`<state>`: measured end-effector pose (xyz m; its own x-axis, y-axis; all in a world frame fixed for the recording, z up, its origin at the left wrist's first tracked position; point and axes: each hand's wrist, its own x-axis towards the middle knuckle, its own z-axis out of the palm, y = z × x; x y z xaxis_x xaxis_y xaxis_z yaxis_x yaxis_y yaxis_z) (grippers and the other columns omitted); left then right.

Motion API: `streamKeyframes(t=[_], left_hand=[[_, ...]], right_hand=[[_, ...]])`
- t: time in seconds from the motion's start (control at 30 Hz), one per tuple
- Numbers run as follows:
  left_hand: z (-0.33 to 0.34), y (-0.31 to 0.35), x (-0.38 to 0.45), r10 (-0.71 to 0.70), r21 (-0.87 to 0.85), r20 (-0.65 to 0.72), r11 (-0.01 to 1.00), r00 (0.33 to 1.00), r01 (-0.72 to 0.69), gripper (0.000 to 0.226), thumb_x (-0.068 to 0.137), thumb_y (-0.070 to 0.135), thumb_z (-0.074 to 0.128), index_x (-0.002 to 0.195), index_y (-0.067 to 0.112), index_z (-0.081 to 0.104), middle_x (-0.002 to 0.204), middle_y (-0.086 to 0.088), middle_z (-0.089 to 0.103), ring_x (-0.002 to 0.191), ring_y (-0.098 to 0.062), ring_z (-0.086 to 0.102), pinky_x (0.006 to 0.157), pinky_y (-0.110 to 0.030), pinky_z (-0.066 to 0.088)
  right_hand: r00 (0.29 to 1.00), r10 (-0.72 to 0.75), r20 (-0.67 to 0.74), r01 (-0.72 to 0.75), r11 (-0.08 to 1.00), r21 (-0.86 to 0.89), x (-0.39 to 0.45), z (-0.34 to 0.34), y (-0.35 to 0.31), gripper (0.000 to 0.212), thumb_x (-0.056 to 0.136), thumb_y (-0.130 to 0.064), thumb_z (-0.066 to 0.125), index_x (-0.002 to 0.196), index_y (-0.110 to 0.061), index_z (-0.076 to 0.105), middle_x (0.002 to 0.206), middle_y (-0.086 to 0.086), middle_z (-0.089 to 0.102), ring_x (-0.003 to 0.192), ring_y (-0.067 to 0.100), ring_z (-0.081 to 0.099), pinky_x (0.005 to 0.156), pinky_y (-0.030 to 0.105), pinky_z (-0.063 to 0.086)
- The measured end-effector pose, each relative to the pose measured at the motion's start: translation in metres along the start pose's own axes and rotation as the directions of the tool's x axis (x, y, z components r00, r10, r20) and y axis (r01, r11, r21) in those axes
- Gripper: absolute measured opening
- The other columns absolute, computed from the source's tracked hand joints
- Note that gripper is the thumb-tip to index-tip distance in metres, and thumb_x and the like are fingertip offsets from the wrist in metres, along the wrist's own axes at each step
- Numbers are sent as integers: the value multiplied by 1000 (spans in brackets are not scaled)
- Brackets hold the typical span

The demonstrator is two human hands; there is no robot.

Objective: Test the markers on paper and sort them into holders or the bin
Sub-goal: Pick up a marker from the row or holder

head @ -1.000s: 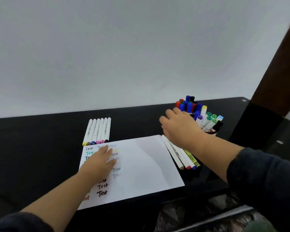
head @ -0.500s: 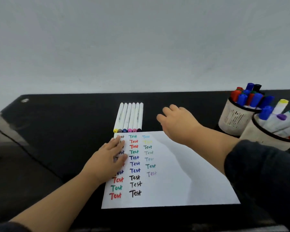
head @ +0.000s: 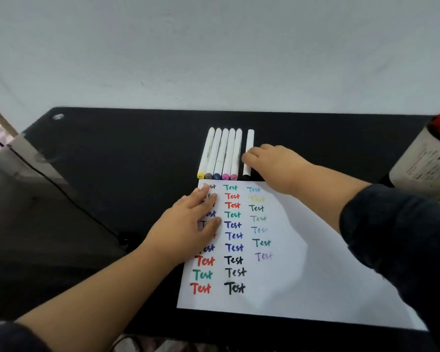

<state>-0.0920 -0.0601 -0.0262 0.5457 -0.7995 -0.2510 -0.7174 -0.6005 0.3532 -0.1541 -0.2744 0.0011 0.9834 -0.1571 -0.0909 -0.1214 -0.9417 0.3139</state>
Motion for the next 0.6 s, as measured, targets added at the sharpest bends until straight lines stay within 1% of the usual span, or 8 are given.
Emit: streamKeyframes(t=[0.1, 0.23, 0.33, 0.4, 0.47, 0.5, 0.53, 0.6], left_hand=[[0, 1, -1, 6, 14, -3, 1000, 1000, -6, 59, 95, 54, 32, 147, 42, 6, 154, 23, -6, 142, -5, -2, 114, -29, 8], [0, 2, -2, 8, 25, -6, 1000, 1000, -8, 58, 96, 52, 32, 147, 41, 6, 155, 21, -6, 143, -6, -1, 114, -28, 8], [0, 1, -2, 5, 26, 2, 1000, 1000, -5, 59, 96, 52, 32, 148, 40, 7, 155, 20, -6, 144, -8, -1, 115, -29, 9], [1, 0, -2, 9, 35, 0, 999, 1000, -9, 59, 96, 52, 32, 148, 39, 7, 155, 19, -5, 144, -9, -1, 115, -30, 9], [3, -1, -1, 16, 55, -8, 998, 1000, -16, 59, 97, 52, 31, 148, 38, 7, 156, 17, -4, 144, -9, -1, 115, -29, 8], [3, -1, -1, 17, 72, -15, 997, 1000, -16, 59, 97, 52, 30, 149, 37, 7, 156, 16, -4, 144, -9, -1, 114, -29, 8], [3, -1, -1, 15, 91, -26, 996, 1000, -13, 60, 96, 53, 30, 149, 36, 7, 157, 15, -3, 144, -9, -1, 114, -29, 7], [1, 1, -3, 15, 139, -47, 990, 999, -8, 61, 96, 54, 30, 149, 34, 7, 157, 13, 0, 144, -10, 1, 115, -30, 8]], right_hand=[[999, -35, -14, 34, 999, -42, 1, 2, -1, 56, 91, -5, 49, 141, -19, 31, 132, 6, 44, 115, 23, 45, 89, 34, 44], [999, -45, -21, 43, 995, -85, -2, 2, 0, 50, 93, -8, 48, 140, -18, 32, 132, 8, 44, 116, 24, 45, 89, 34, 45], [994, -3, -110, -4, 998, -59, -9, 2, 2, 45, 96, -12, 46, 138, -16, 31, 128, 8, 47, 112, 23, 47, 83, 31, 43], [975, 87, -205, -75, 995, 65, -19, -1, 2, 41, 97, -16, 44, 137, -13, 35, 124, 8, 50, 109, 24, 48, 79, 30, 40], [914, 239, -328, -133, 940, 313, -33, -6, -3, 35, 95, -16, 47, 129, -8, 45, 112, 10, 56, 102, 26, 51, 75, 32, 40], [865, 326, -381, -136, 884, 448, -42, -9, -8, 30, 93, -15, 50, 122, -7, 50, 102, 10, 58, 93, 27, 53, 70, 34, 41], [815, 419, -400, -133, 808, 574, -50, -11, -14, 23, 91, -15, 53, 113, -8, 53, 90, 8, 57, 83, 26, 53, 66, 35, 41], [738, 581, -345, -115, 611, 783, -68, -15, -30, 11, 90, -14, 55, 99, -15, 50, 75, -1, 51, 68, 16, 50, 60, 31, 42]])
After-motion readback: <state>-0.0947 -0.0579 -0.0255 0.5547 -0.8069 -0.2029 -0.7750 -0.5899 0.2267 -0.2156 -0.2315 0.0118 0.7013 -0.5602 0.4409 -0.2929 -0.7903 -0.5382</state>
